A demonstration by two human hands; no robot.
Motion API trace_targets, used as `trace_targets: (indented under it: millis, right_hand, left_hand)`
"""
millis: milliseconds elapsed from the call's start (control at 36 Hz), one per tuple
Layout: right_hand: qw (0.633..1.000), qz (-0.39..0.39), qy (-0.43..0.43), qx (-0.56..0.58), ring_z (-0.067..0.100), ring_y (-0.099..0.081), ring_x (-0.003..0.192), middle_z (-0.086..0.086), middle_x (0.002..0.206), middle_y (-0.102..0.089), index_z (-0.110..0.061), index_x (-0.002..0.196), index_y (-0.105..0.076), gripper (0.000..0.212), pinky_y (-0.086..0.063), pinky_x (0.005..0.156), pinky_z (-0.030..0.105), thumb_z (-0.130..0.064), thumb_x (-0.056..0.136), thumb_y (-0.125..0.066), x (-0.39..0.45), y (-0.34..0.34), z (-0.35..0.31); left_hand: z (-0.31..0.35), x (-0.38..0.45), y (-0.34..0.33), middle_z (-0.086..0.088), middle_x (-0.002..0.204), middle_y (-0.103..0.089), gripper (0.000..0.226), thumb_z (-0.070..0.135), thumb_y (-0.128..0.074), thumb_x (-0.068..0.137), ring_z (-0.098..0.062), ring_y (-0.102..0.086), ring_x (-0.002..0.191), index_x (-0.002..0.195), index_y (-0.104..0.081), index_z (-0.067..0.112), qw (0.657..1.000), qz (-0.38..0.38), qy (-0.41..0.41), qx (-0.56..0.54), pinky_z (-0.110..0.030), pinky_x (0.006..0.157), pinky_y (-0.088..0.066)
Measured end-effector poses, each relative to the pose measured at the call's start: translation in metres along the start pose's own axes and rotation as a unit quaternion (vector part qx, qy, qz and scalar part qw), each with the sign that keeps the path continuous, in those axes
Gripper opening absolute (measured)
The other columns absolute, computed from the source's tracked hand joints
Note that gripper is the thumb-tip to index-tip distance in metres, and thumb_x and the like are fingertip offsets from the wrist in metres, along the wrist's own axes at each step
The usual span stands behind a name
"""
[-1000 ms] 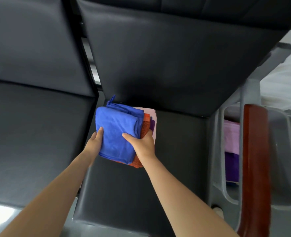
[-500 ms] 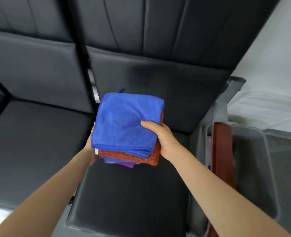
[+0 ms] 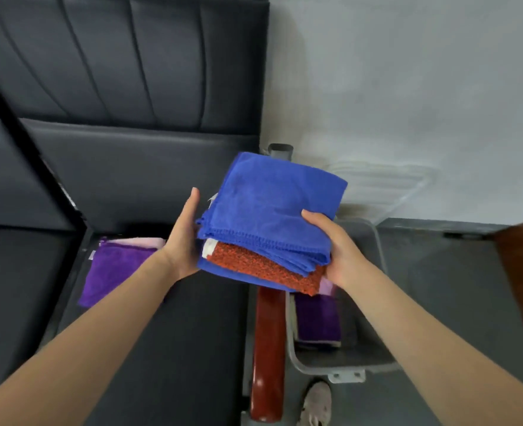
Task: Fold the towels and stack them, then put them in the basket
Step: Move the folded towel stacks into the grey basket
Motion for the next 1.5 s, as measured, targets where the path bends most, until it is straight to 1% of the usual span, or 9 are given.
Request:
trace_targets:
  millis: [250, 444, 611, 750, 861, 1028, 1222, 1361, 1500]
  right_hand:
    - [0.994, 0.103, 0.008, -0.044, 0.015, -0.071, 0.095, 0.001, 0.111, -0.073, -0.012, 0.126, -0.061, 0.056, -0.056, 0.071, 0.025, -0.027, 0.073, -0.070, -0.039, 0.176, -0.024]
    - [0.990, 0.121, -0.024, -0.062, 0.020, -0.070, 0.099, 0.003, 0.114, -0.071, -0.018, 0.125, -0.059, 0.044, -0.058, 0.074, 0.029, -0.009, 0.083, -0.070, -0.035, 0.266, -0.007]
    - [0.970, 0.226, -0.027, -0.085, 0.027, -0.068, 0.102, 0.010, 0.115, -0.069, -0.011, 0.129, -0.059, 0.061, -0.054, 0.092, 0.040, -0.013, 0.073, -0.083, -0.001, 0.355, 0.043]
    - [0.953, 0.266, -0.051, -0.133, 0.028, -0.065, 0.103, 0.011, 0.117, -0.067, -0.009, 0.118, -0.059, 0.053, -0.053, 0.094, 0.042, -0.017, 0.072, -0.084, 0.045, 0.412, 0.111]
    - [0.944, 0.261, -0.073, -0.185, 0.027, -0.061, 0.110, 0.006, 0.122, -0.063, -0.009, 0.129, -0.052, 0.061, -0.049, 0.099, 0.041, -0.019, 0.076, -0.082, 0.088, 0.452, 0.169]
    - [0.932, 0.228, -0.089, -0.268, 0.022, -0.058, 0.112, 0.001, 0.120, -0.059, -0.014, 0.137, -0.045, 0.067, -0.047, 0.095, 0.034, -0.023, 0.080, -0.079, 0.152, 0.489, 0.248]
    - [0.897, 0.202, -0.102, -0.379, 0.025, -0.046, 0.133, 0.004, 0.145, -0.049, -0.020, 0.148, -0.034, 0.082, -0.035, 0.112, 0.038, -0.031, 0.080, -0.078, 0.193, 0.506, 0.300]
    - [0.867, 0.221, -0.109, -0.433, 0.027, -0.049, 0.130, 0.003, 0.143, -0.051, -0.023, 0.150, -0.031, 0.086, -0.041, 0.107, 0.042, -0.043, 0.078, -0.075, 0.197, 0.505, 0.312]
    - [0.826, 0.289, -0.128, -0.466, 0.034, -0.047, 0.129, 0.014, 0.144, -0.044, -0.015, 0.149, -0.031, 0.076, -0.041, 0.106, 0.042, -0.044, 0.088, -0.065, 0.176, 0.503, 0.289]
  left_hand:
    - [-0.080, 0.049, -0.156, -0.001, 0.120, -0.069, 0.057, 0.058, -0.055, 0.078, -0.018, -0.065, 0.111, 0.123, -0.062, 0.023, 0.981, -0.099, 0.057, 0.154, -0.032, 0.091, -0.049]
    - [-0.158, 0.095, -0.197, -0.002, 0.101, -0.075, 0.045, 0.046, -0.073, 0.076, -0.020, -0.070, 0.096, 0.112, -0.065, 0.020, 0.957, -0.071, 0.158, 0.233, -0.032, 0.078, -0.054]
    - [-0.247, 0.148, -0.179, -0.006, 0.108, -0.072, 0.079, 0.051, -0.088, 0.054, -0.026, -0.070, 0.097, 0.120, -0.062, 0.016, 0.960, 0.025, 0.153, 0.234, -0.041, 0.090, -0.055]
    - [-0.335, 0.193, -0.139, -0.008, 0.111, -0.069, 0.050, 0.034, -0.076, 0.080, -0.025, -0.066, 0.099, 0.122, -0.061, 0.011, 0.961, 0.088, 0.165, 0.204, -0.038, 0.094, -0.052]
    - [-0.399, 0.236, -0.105, -0.011, 0.116, -0.067, 0.043, 0.026, -0.072, 0.085, -0.021, -0.065, 0.087, 0.121, -0.061, 0.004, 0.954, 0.105, 0.186, 0.211, -0.032, 0.083, -0.050]
    - [-0.476, 0.278, -0.052, -0.013, 0.121, -0.063, 0.040, 0.020, -0.064, 0.092, -0.024, -0.061, 0.096, 0.126, -0.056, 0.000, 0.948, 0.153, 0.201, 0.192, -0.031, 0.082, -0.048]
    - [-0.523, 0.304, -0.015, -0.014, 0.136, -0.054, 0.041, 0.018, -0.051, 0.099, -0.029, -0.055, 0.118, 0.138, -0.046, 0.004, 0.939, 0.162, 0.191, 0.238, -0.028, 0.086, -0.043]
    - [-0.528, 0.310, -0.003, -0.011, 0.143, -0.047, 0.049, 0.018, -0.047, 0.100, -0.030, -0.049, 0.127, 0.147, -0.034, 0.013, 0.923, 0.177, 0.165, 0.300, -0.033, 0.104, -0.041]
    - [-0.504, 0.299, -0.013, -0.007, 0.143, -0.047, 0.058, 0.023, -0.050, 0.097, -0.028, -0.050, 0.125, 0.150, -0.028, 0.019, 0.921, 0.198, 0.142, 0.305, -0.036, 0.106, -0.041]
Point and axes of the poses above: each hand's wrist, its own x-axis towards the middle knuckle, its own y-axis out of the back of the hand, z = x × y, the point moved 9 cm from there along x, towards the middle knuckle
